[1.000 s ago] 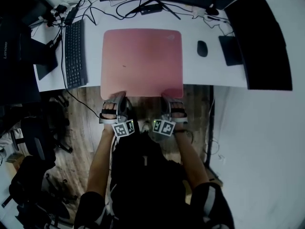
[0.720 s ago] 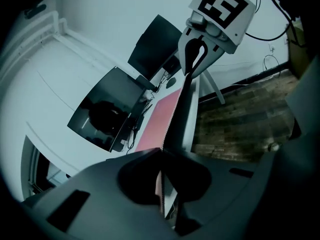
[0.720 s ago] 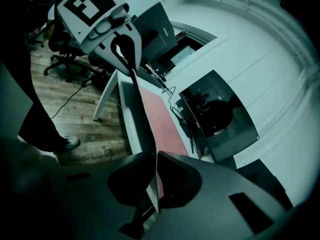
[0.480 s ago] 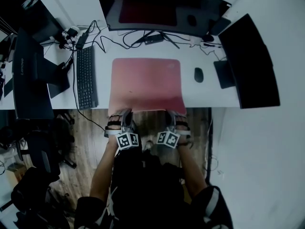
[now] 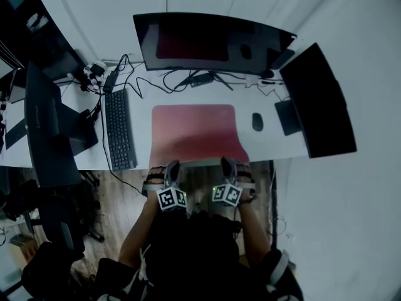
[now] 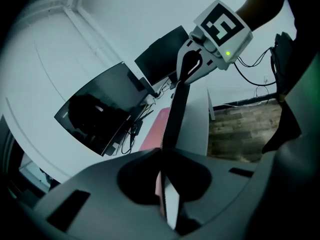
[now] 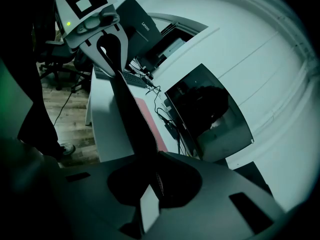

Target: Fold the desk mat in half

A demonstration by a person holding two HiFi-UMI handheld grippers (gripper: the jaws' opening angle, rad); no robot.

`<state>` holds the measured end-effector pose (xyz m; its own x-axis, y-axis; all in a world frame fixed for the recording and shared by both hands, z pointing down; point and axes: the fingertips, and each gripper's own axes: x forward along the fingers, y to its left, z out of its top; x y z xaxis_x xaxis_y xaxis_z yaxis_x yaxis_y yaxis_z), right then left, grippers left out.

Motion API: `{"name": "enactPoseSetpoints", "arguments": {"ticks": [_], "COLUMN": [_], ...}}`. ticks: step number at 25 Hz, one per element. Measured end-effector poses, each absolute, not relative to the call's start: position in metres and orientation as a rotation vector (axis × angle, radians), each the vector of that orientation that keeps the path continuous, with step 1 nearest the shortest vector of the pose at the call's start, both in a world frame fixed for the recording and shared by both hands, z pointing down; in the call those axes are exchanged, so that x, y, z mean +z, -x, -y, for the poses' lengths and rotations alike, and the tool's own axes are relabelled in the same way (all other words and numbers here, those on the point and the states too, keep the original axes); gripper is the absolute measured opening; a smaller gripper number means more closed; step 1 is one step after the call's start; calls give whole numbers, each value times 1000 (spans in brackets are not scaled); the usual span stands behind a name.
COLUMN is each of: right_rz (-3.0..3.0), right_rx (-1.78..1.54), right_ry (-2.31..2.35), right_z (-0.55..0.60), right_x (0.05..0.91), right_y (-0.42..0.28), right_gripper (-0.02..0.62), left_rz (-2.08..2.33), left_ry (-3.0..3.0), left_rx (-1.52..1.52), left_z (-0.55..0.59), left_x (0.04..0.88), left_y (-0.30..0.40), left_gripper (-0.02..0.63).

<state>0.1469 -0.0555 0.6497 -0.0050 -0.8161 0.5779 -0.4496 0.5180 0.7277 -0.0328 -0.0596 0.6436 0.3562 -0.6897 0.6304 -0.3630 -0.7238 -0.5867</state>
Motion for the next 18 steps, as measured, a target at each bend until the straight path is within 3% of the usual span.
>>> {"name": "enactPoseSetpoints", "arguments": {"ticks": [18], "right_rz": [1608], "right_rx": [-340], "right_ry": [-1267], "right_z": [132], "right_x": [605], "right_y": [-149], "right_gripper": [20], "left_rz": [-882], "left_ry": [2338], "left_rx": [-1159], "left_z": [135], "left_x": [593], "left_y": [28], "left_gripper": [21]}}
